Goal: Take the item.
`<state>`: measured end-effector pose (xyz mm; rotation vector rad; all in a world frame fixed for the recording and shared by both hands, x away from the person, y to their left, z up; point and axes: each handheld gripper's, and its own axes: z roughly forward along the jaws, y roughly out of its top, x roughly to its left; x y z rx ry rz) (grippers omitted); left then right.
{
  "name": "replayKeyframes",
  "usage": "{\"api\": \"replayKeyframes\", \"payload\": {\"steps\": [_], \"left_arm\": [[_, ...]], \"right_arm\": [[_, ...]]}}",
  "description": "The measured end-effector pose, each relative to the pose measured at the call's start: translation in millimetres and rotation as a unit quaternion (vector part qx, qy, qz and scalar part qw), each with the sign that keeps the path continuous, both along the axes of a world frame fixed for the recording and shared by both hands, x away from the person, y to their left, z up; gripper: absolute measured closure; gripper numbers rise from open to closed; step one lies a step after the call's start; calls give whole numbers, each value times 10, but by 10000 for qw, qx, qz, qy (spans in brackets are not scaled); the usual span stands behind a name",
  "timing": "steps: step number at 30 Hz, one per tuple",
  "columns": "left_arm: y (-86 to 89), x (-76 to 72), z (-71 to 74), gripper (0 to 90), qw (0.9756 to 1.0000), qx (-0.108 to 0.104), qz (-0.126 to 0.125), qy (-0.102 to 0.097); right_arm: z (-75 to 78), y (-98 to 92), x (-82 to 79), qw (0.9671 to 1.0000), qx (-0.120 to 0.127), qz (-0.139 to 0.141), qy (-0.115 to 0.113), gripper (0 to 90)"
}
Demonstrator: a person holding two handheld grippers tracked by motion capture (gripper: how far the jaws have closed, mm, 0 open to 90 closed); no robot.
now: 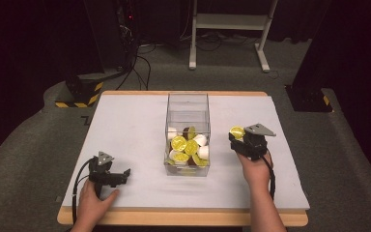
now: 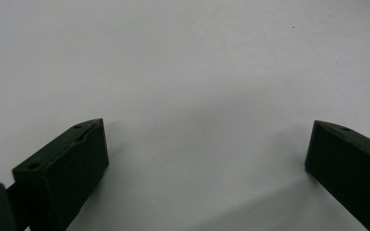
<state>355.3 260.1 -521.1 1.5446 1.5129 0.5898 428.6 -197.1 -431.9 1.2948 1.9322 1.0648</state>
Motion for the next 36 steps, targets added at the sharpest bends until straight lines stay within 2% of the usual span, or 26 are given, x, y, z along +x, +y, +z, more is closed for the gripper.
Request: {"api": "replayKeyframes", "payload": {"steps": [7, 22, 24, 26, 36], "left_arm": [[1, 0, 0, 14, 10000, 6, -7, -1], [2, 1, 0, 14, 10000, -3, -6, 1], [2, 1, 0, 14, 10000, -5, -4, 1], [2, 1, 0, 14, 10000, -4, -6, 1], [2, 1, 0, 14, 10000, -6, -4, 1]], "right_arm": [[-100, 14, 117, 9998, -148, -82, 99, 372], [-267, -53, 337, 9990, -184, -305, 258, 372], [-314, -55, 372, 9985, -167, -377, 364, 372], [-348, -61, 400, 9983, -214, -385, 370, 372], [-423, -54, 442, 9976, -285, -474, 409, 372]]}}
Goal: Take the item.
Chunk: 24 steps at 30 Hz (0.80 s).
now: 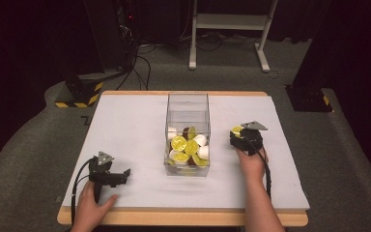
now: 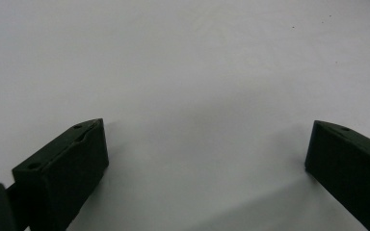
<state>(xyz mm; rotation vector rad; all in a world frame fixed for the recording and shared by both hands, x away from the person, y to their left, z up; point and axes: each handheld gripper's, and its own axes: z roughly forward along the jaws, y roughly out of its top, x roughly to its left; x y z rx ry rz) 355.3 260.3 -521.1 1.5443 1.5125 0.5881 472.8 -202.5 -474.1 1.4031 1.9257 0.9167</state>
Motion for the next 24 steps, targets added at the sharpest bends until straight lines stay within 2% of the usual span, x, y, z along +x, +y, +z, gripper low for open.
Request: {"api": "replayKeyframes", "payload": {"steps": [4, 12, 24], "left_arm": [[0, 0, 0, 14, 10000, -1, 0, 0], [4, 0, 1, 14, 10000, 24, -16, 6], [0, 0, 0, 14, 10000, 0, 0, 0]], "right_arm": [[-40, 5, 19, 9999, -79, -26, 79, 371], [-90, 1, 39, 9998, -78, -50, 171, 371], [-120, 16, 52, 9997, -107, -42, 212, 371]]}}
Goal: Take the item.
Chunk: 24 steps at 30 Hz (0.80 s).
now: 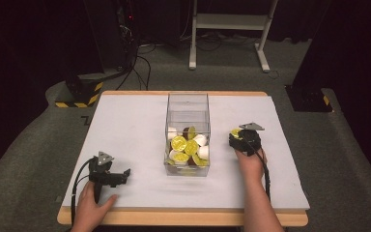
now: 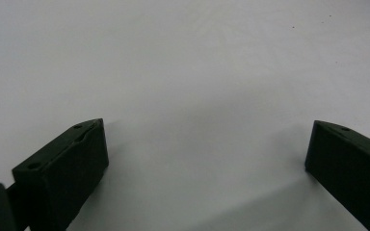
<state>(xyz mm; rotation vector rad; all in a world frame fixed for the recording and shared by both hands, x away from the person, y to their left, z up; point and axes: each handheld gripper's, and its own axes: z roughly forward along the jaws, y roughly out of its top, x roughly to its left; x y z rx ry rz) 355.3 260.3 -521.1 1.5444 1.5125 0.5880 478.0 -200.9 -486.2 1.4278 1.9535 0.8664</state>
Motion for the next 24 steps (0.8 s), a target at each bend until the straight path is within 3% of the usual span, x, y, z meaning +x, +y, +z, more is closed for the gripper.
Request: {"api": "replayKeyframes", "payload": {"steps": [11, 17, 24], "left_arm": [[0, 0, 0, 14, 10000, 0, 1, 0], [5, 0, 1, 14, 10000, 26, -18, 8], [5, 0, 1, 14, 10000, 24, -17, 9]], "right_arm": [[-5, -17, 8, 10000, 52, 35, 26, 370], [23, -27, 0, 9998, 196, 65, -54, 262], [57, -46, -16, 9994, 317, 23, -122, 221]]}}
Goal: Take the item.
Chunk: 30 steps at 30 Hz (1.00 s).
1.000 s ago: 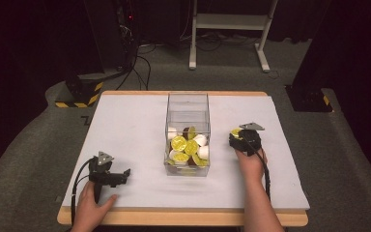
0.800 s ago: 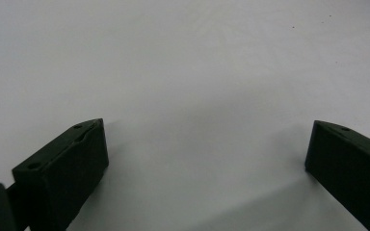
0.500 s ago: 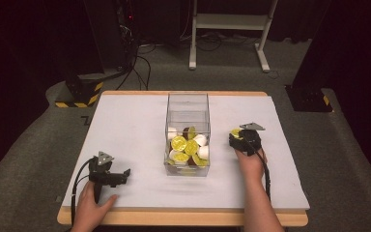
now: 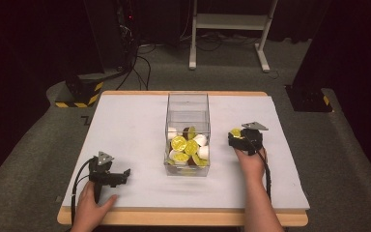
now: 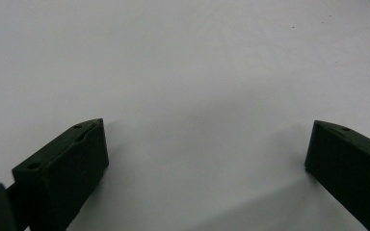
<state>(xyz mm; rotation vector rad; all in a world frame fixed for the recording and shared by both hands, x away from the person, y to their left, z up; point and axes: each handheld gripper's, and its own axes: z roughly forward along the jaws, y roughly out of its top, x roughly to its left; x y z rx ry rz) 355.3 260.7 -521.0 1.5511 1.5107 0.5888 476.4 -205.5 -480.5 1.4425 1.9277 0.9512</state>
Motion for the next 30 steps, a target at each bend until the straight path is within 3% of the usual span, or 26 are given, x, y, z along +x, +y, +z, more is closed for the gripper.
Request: {"api": "replayKeyframes", "payload": {"steps": [11, 20, 30], "left_arm": [[4, 1, 2, 14, 10000, 10, -14, 9], [4, 1, 1, 14, 10000, 6, -10, 6], [4, 1, 2, 14, 10000, 10, -14, 10]], "right_arm": [[115, 19, -97, 9997, 151, 97, -150, 222], [283, 90, -303, 9985, 234, 296, -399, 229], [331, 146, -504, 9977, 301, 462, -399, 238]]}}
